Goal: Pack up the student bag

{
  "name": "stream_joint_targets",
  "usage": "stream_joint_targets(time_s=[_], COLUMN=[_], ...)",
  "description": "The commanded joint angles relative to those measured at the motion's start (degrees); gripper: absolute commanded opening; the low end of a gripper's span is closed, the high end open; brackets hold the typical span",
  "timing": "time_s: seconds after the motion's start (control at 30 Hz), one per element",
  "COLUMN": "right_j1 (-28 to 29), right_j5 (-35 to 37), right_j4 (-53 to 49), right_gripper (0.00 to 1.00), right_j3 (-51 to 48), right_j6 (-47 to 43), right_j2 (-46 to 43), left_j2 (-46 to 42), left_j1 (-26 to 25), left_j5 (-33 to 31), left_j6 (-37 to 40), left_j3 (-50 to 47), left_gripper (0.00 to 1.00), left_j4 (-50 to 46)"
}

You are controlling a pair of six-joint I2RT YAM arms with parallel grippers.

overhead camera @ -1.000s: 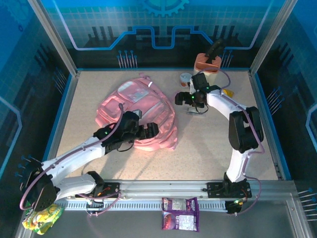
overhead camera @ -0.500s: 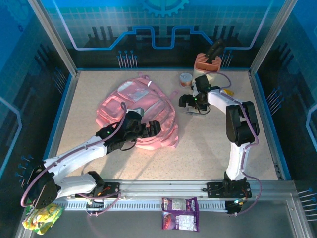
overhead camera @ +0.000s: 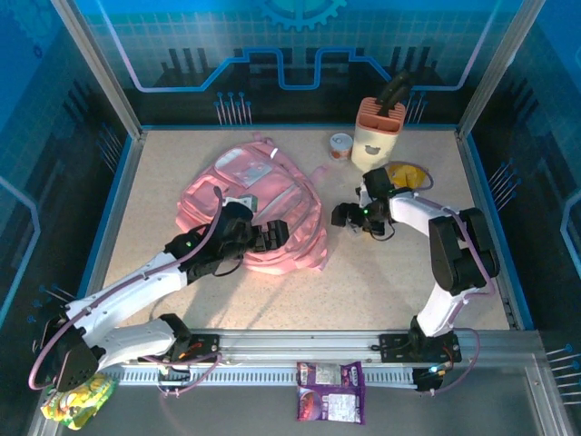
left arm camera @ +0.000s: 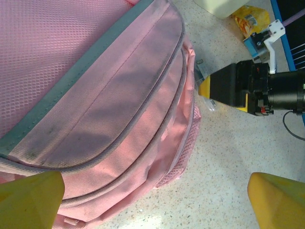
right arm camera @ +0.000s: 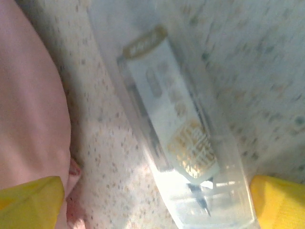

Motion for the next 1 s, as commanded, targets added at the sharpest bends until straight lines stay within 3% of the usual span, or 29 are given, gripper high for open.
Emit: stream_joint_targets(time_s=[0.0, 0.27, 0.97], right_j1=[1.7, 4.4, 7.2], right_j5=[4.9, 15.0, 19.8], right_j4=[-1.3, -5.9, -10.2], right_gripper=[0.95, 0.8, 0.59], right_j3=[-1.0, 4.1, 9.6], right_j6=[-0.9, -6.8, -11.2], right_j2=[-2.0, 0.8, 8.4], left_j2=[-1.0, 0.7, -0.5], left_j1=[0.2, 0.3, 0.5], left_j5=[0.0, -1.0, -3.8], left_j6=[3.7, 6.8, 6.6], left_j3=[2.7, 5.1, 3.8], left_gripper=[0.99, 0.99, 0.99], left_j4=[-2.4, -3.9, -3.4])
